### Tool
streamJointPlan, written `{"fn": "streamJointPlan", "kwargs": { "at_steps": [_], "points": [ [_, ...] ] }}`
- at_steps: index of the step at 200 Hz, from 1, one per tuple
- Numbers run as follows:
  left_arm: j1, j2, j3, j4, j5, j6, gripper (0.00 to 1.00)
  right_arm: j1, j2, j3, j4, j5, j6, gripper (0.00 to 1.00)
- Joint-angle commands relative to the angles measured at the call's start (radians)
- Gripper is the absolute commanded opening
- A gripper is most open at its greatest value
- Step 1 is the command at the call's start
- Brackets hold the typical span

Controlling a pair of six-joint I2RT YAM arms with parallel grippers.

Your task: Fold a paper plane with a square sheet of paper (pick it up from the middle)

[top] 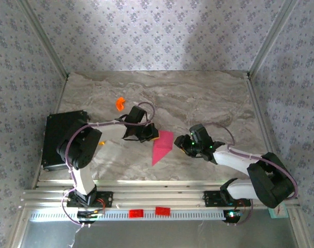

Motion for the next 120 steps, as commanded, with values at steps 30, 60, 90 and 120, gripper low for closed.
{"fn": "streamJointPlan", "kwargs": {
  "at_steps": [30, 60, 90, 120],
  "points": [
    [-0.003, 0.081, 0.032, -0.049, 0.002, 0.016, 0.0, -0.008, 0.071, 0.101, -0.098, -0.144, -0.124, 0.47],
    [-0.001, 0.095, 0.002, -0.027, 0.003, -0.003, 0.0, -0.009, 0.102, 0.118, -0.12, -0.151, -0.094, 0.5],
    [0.001, 0.088, -0.039, -0.001, 0.004, -0.01, 0.0, -0.011, 0.134, 0.13, -0.107, -0.184, -0.088, 0.52],
    [0.005, 0.085, -0.059, 0.015, 0.008, -0.015, 0.0, -0.011, 0.186, 0.147, -0.088, -0.216, -0.086, 0.51]
  ]
}}
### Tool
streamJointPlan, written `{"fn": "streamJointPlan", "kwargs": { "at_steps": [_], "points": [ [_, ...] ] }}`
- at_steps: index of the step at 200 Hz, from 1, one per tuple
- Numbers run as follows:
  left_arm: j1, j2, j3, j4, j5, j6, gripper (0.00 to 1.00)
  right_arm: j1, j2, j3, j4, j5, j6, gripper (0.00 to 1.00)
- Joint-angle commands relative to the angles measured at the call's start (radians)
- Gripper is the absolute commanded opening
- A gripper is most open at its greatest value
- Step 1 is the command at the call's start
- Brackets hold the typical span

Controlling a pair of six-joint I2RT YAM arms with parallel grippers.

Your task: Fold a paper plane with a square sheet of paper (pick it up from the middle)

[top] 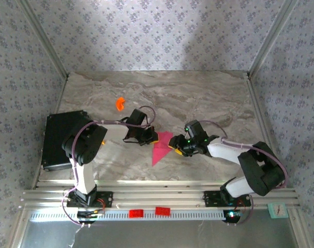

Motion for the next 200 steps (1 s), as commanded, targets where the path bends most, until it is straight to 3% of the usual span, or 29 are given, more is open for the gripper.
{"fn": "streamJointPlan", "kwargs": {
  "at_steps": [1, 136, 200],
  "points": [
    [0.001, 0.013, -0.035, -0.025, -0.016, -0.007, 0.0, -0.005, 0.039, 0.036, -0.008, -0.048, -0.004, 0.51],
    [0.002, 0.011, -0.05, -0.005, 0.001, -0.006, 0.0, -0.013, 0.112, 0.052, 0.093, -0.097, -0.002, 0.45],
    [0.003, 0.014, -0.046, -0.002, 0.005, -0.005, 0.0, -0.063, 0.118, 0.027, 0.232, -0.156, -0.034, 0.46]
  ]
}}
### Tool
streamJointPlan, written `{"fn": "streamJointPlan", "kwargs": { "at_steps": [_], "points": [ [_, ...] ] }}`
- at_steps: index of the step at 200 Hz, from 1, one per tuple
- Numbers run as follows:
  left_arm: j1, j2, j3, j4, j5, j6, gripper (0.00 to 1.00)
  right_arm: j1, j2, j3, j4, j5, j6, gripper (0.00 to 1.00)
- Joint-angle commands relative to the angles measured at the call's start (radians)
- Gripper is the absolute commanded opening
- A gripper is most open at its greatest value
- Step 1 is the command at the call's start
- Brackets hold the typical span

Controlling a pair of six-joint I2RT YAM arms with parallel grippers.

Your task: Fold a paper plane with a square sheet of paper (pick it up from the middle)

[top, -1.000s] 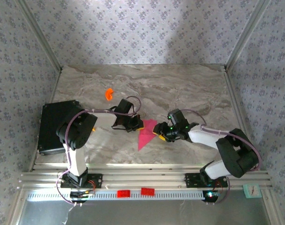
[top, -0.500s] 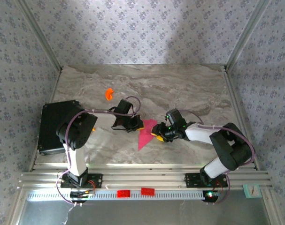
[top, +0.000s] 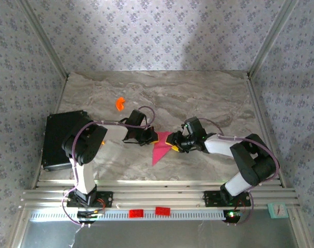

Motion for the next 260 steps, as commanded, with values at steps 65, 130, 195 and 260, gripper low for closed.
{"fn": "streamJointPlan", "kwargs": {
  "at_steps": [65, 130, 195, 260],
  "points": [
    [0.0, 0.014, -0.028, -0.048, -0.01, 0.001, 0.0, -0.066, 0.082, 0.015, 0.15, -0.128, -0.038, 0.46],
    [0.001, 0.01, -0.036, -0.039, -0.011, -0.004, 0.0, -0.078, 0.145, 0.05, 0.172, -0.184, -0.055, 0.42],
    [0.004, 0.0, -0.052, -0.022, -0.011, -0.012, 0.0, -0.092, 0.183, 0.085, 0.108, -0.193, -0.1, 0.33],
    [0.004, -0.013, -0.059, -0.004, -0.01, -0.025, 0.0, -0.092, 0.208, 0.102, 0.083, -0.216, -0.109, 0.23]
  ]
}}
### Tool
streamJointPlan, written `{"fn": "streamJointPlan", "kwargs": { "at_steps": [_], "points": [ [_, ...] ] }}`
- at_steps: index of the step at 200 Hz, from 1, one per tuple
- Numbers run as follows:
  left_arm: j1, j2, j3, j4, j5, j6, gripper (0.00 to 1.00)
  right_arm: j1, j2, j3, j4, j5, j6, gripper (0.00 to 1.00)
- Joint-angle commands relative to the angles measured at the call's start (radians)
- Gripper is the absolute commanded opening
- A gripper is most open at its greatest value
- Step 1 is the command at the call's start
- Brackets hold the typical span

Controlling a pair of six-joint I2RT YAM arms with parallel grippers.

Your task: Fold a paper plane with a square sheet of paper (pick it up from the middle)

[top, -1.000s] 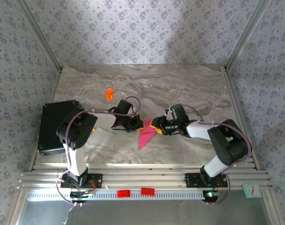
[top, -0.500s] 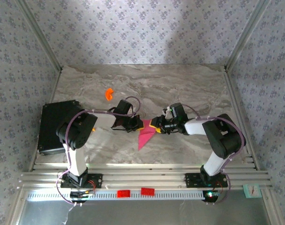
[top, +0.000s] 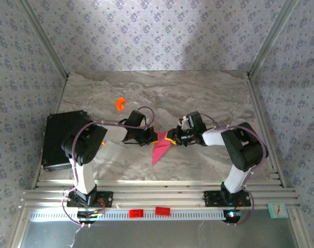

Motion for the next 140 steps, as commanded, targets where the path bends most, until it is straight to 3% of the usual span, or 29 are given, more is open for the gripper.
{"fn": "streamJointPlan", "kwargs": {
  "at_steps": [1, 63, 94, 126, 140],
  "points": [
    [0.002, -0.007, -0.032, -0.051, -0.017, -0.014, 0.0, -0.004, 0.022, 0.017, -0.041, -0.025, -0.021, 0.23],
    [0.002, -0.059, -0.041, -0.004, 0.023, -0.032, 0.01, -0.001, -0.018, 0.015, -0.101, -0.01, -0.026, 0.04],
    [0.001, -0.132, -0.036, -0.012, 0.008, -0.009, 0.1, -0.006, -0.081, -0.014, -0.14, 0.057, -0.005, 0.01],
    [-0.008, -0.193, -0.041, -0.048, -0.045, 0.045, 0.31, -0.021, -0.179, -0.074, -0.134, 0.136, 0.041, 0.0],
    [-0.024, -0.217, -0.028, -0.092, -0.078, 0.094, 0.33, -0.035, -0.218, -0.106, -0.142, 0.173, 0.066, 0.0]
  ]
}}
